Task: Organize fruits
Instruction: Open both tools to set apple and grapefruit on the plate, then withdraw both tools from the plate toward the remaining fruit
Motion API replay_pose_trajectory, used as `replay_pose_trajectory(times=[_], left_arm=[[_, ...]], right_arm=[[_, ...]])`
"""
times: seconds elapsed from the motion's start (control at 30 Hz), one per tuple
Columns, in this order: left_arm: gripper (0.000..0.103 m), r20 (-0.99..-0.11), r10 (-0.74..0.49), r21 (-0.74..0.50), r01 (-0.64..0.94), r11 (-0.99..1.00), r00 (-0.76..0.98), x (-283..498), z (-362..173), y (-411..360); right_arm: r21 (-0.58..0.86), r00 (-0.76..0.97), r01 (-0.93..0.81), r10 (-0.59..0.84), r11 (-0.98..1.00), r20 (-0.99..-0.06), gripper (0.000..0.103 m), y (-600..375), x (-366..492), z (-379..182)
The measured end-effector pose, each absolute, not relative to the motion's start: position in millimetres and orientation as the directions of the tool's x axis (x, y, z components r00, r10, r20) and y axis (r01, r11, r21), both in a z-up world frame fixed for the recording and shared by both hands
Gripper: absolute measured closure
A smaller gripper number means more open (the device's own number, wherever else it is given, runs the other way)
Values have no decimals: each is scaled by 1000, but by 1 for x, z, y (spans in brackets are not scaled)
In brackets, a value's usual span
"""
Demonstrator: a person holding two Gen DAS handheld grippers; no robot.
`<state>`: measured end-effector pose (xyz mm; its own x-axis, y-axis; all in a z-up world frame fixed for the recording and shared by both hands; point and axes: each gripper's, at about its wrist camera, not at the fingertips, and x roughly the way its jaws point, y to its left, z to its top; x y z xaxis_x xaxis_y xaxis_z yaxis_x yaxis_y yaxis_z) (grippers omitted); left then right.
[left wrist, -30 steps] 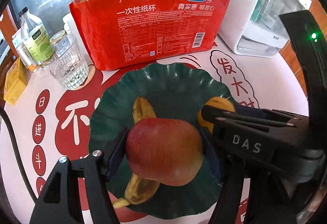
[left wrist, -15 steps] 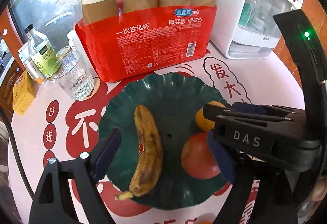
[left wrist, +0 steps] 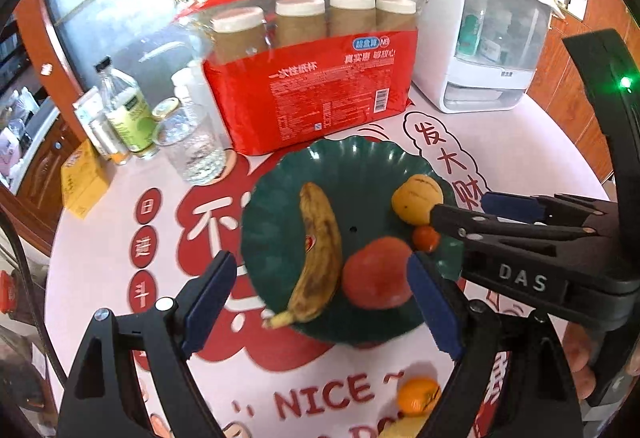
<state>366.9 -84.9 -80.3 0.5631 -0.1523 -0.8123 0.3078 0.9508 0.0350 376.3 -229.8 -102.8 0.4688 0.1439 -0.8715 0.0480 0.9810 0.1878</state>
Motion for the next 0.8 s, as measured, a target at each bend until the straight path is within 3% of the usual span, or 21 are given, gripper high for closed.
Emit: replay_pose_trajectory(times=[0.8], left_arm=[[14, -768, -129, 3, 205, 979, 627, 228, -24, -21]], right_arm=[[138, 620, -29, 126, 990, -774, 48, -199, 219, -23]])
